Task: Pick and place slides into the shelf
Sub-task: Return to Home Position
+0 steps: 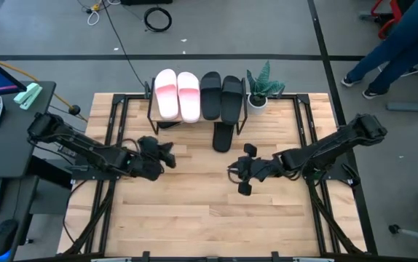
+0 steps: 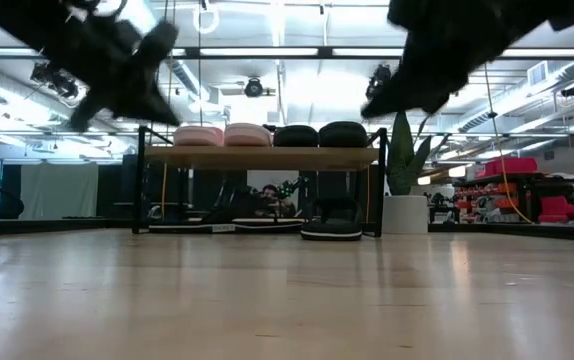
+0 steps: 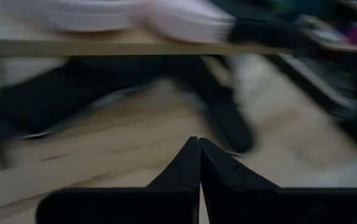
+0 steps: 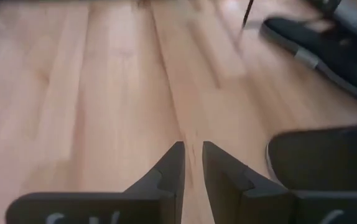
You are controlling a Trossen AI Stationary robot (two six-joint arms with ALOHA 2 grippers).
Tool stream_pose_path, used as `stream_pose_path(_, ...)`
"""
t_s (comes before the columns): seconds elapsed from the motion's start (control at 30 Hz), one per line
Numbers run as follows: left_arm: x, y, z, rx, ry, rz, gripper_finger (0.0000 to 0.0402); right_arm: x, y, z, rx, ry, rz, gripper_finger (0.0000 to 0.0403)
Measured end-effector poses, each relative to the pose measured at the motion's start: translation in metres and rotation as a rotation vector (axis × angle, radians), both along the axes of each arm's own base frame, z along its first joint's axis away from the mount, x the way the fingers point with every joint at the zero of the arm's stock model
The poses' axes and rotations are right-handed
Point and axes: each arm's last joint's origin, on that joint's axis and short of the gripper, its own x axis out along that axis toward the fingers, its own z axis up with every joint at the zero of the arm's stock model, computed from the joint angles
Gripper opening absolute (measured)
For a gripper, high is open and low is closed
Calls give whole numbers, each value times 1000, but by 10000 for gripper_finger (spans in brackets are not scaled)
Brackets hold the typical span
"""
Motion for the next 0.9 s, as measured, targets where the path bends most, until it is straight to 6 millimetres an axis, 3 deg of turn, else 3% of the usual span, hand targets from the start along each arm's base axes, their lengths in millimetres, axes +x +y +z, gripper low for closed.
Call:
stream_pose_path(0.1,13,-8,14,25,-55,-165,5,4,0,-16,-25,83,21,63)
stream_pose_path(0.17,18,-13,23,85,-63,-280,7,3,-1,-17,-21,91,12,63)
stream_pose_path(0.27,16,-21,33,206,-30,-386,17,-8,-4,-2,4,79,-1,63)
stream_pose_path(0.37,6,-24,44,346,38,-465,25,-33,-7,19,22,114,43,63)
stream_pose_path(0.43,-4,-23,52,454,104,-492,23,-54,-10,33,81,132,57,63)
stream_pose_path(0.6,-36,-16,87,576,40,-490,5,-108,-17,67,260,49,21,63)
stream_pose_path(0.73,-66,-10,105,727,55,-563,10,-135,-18,83,144,-65,153,63)
stream_pose_path(0.9,-101,0,115,688,-107,-777,39,-155,-15,93,-17,-232,391,63)
